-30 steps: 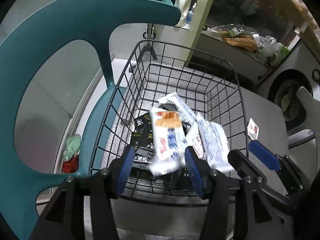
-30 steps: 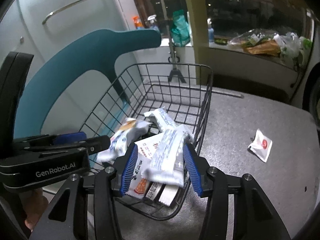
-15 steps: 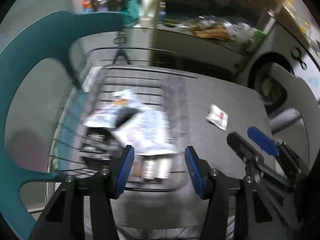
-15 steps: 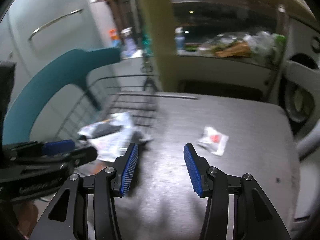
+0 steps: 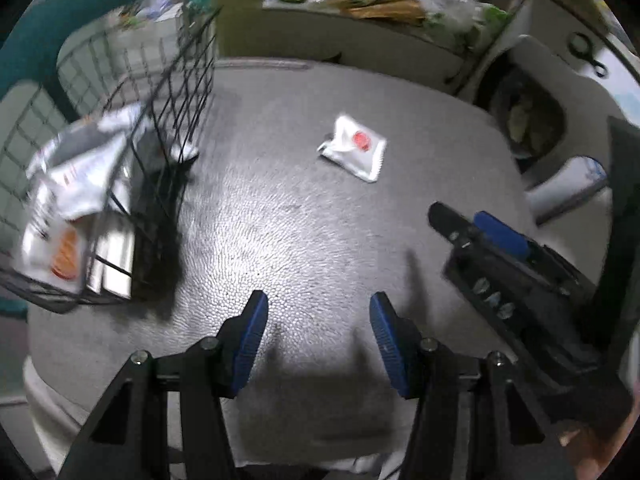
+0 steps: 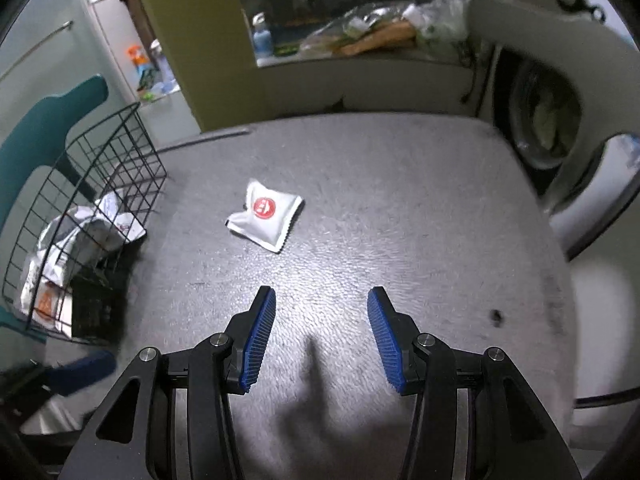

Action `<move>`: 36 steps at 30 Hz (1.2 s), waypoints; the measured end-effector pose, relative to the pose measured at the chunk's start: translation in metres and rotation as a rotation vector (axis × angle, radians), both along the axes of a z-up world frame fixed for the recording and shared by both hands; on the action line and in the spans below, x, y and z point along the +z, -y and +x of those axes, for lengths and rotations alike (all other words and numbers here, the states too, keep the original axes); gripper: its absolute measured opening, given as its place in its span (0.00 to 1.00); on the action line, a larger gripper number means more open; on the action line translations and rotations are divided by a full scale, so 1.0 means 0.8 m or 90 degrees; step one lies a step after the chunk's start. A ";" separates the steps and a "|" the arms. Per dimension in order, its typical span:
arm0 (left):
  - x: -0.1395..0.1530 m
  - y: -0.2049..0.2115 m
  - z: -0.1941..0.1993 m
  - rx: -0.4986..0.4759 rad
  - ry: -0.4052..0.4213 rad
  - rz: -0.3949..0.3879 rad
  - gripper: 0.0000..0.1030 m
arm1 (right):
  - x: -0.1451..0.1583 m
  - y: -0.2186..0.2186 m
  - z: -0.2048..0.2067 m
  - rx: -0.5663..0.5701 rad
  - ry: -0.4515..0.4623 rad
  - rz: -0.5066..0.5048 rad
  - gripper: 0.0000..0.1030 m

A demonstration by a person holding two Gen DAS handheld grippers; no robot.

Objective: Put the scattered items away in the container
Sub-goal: 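Grasp the last small white packet with the right gripper, then carry the white packet over the basket and open the right gripper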

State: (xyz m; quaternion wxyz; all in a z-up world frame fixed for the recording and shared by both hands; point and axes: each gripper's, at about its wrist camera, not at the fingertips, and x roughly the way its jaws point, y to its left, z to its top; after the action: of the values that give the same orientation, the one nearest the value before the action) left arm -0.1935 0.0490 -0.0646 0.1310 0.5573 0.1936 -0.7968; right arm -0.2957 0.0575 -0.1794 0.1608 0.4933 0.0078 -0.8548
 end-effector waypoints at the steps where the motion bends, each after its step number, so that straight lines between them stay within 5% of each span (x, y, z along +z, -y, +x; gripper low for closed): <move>1: -0.010 0.001 -0.001 0.012 0.003 0.008 0.57 | -0.008 0.002 -0.008 0.004 0.008 -0.012 0.47; 8: -0.041 0.016 -0.027 0.065 0.016 -0.022 0.57 | -0.037 0.038 -0.054 0.012 0.024 -0.038 0.47; 18: -0.061 0.044 -0.047 0.074 0.025 0.017 0.57 | -0.062 0.095 -0.106 0.001 0.039 -0.032 0.47; 22: -0.065 0.051 -0.045 0.062 0.023 0.033 0.57 | -0.065 0.109 -0.105 0.017 0.027 0.013 0.46; 24: -0.064 0.053 -0.043 0.061 0.025 0.035 0.57 | -0.066 0.111 -0.102 0.017 0.024 0.026 0.38; 36: -0.051 0.033 -0.009 0.004 0.032 0.018 0.57 | -0.036 0.062 -0.024 0.007 0.020 0.032 0.19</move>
State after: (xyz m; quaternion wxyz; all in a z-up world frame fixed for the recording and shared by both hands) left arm -0.2005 0.0226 -0.1053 0.1303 0.5786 0.2031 -0.7791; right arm -0.3152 0.0082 -0.2083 0.1532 0.5105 0.0297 -0.8456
